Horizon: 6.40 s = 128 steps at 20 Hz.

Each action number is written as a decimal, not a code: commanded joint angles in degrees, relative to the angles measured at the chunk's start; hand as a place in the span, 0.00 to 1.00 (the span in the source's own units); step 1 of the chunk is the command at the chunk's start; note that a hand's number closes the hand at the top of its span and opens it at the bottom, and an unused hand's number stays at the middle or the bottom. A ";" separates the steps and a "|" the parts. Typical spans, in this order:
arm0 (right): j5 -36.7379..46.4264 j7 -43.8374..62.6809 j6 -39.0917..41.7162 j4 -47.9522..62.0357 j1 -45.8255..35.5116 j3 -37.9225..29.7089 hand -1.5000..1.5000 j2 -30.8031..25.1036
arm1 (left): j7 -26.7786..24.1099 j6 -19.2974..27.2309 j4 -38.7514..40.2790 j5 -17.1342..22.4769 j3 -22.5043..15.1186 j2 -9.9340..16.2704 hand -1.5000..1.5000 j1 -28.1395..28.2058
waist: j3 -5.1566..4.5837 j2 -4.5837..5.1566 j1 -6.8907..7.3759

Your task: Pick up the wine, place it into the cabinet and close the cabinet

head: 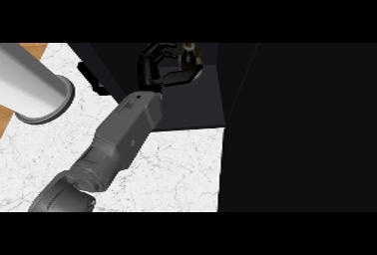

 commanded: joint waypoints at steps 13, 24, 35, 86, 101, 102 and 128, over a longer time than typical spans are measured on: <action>-2.18 -2.58 1.44 -2.52 2.92 0.24 0.00 0.30 | -1.50 4.75 4.19 -3.25 -0.42 2.19 0.00 1.39 | -0.33 1.04 -1.09; -2.80 -1.43 0.95 -1.17 0.72 -1.32 0.00 -0.46 | -6.70 -0.33 2.96 -2.85 1.22 1.94 0.00 6.13 | -0.36 0.74 0.10; -1.96 -0.69 0.16 -4.56 4.26 2.32 0.00 0.94 | -8.33 -4.92 3.38 -3.75 0.80 -0.12 0.00 6.25 | -0.38 0.73 -0.77; 2.02 -0.87 -1.81 -5.46 4.98 2.22 0.00 0.38 | 8.40 28.28 -76.62 5.07 -48.07 5.47 0.00 50.74 | -0.26 -0.85 3.61; -10.11 5.12 2.67 -4.25 3.10 -1.09 1.00 -3.07 | 7.82 18.90 -100.32 2.60 -52.10 21.35 0.00 70.05 | -0.28 -0.81 3.70; -8.65 4.35 3.97 -6.67 7.03 0.36 1.00 -2.90 | 9.13 18.45 -102.04 2.80 -51.66 23.16 0.00 70.33 | -0.26 -0.86 3.43; 0.06 12.34 4.81 -14.04 16.12 35.31 1.00 1.50 | 5.65 -0.06 -114.22 17.39 -24.59 41.42 0.00 88.14 | -0.38 -1.27 3.24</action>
